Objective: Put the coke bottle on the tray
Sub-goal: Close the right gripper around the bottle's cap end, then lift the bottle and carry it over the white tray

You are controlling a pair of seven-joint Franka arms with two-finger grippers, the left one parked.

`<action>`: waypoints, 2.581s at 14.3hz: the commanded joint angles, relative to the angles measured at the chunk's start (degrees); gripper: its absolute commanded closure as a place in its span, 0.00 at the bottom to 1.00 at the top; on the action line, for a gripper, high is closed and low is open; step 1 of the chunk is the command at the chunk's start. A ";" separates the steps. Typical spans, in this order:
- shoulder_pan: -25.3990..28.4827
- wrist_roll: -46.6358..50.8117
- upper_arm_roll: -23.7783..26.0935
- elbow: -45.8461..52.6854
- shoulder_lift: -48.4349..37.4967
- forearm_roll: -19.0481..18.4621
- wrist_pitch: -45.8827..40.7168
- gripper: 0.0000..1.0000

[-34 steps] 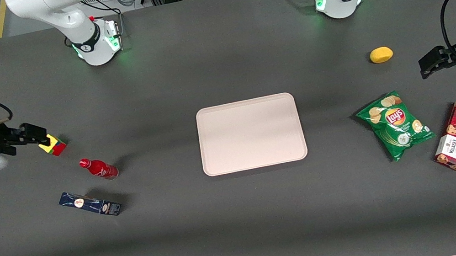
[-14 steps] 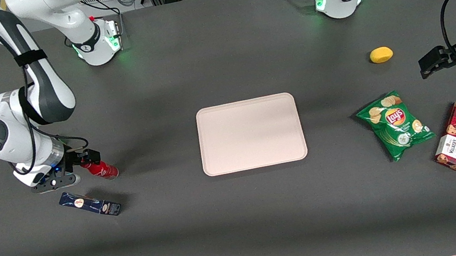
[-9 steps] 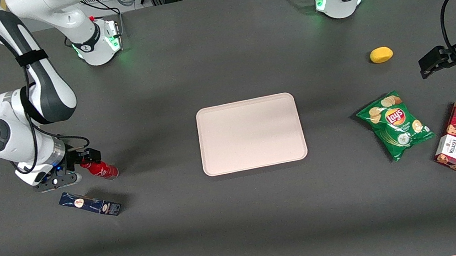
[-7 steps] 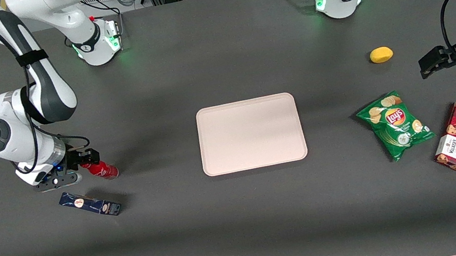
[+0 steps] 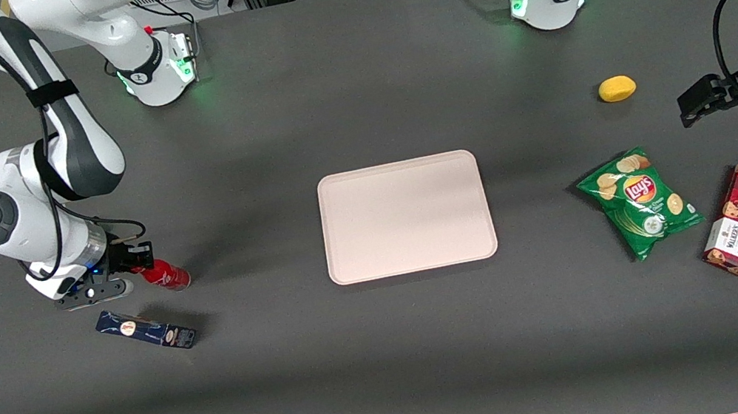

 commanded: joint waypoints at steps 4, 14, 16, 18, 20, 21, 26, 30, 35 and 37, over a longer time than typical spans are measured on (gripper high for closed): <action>0.21 0.15 0.63 5.76 -4.13 -0.73 -10.11 1.00; 0.99 12.70 9.94 35.11 -2.99 0.15 -36.49 1.00; 2.57 17.26 11.61 39.43 -1.15 0.49 -39.31 1.00; 4.59 21.40 11.97 42.51 0.87 2.51 -40.38 1.00; 7.31 24.74 11.97 45.23 3.15 2.96 -40.38 1.00; 8.81 27.28 12.41 46.90 4.64 3.22 -40.38 1.00; 16.80 41.87 14.61 55.69 14.31 2.96 -39.86 1.00; 20.68 47.59 14.78 56.23 20.46 2.78 -37.40 1.00; 21.39 49.45 14.87 49.40 23.29 1.99 -26.44 1.00; 21.39 49.54 14.87 46.66 23.47 1.99 -23.25 1.00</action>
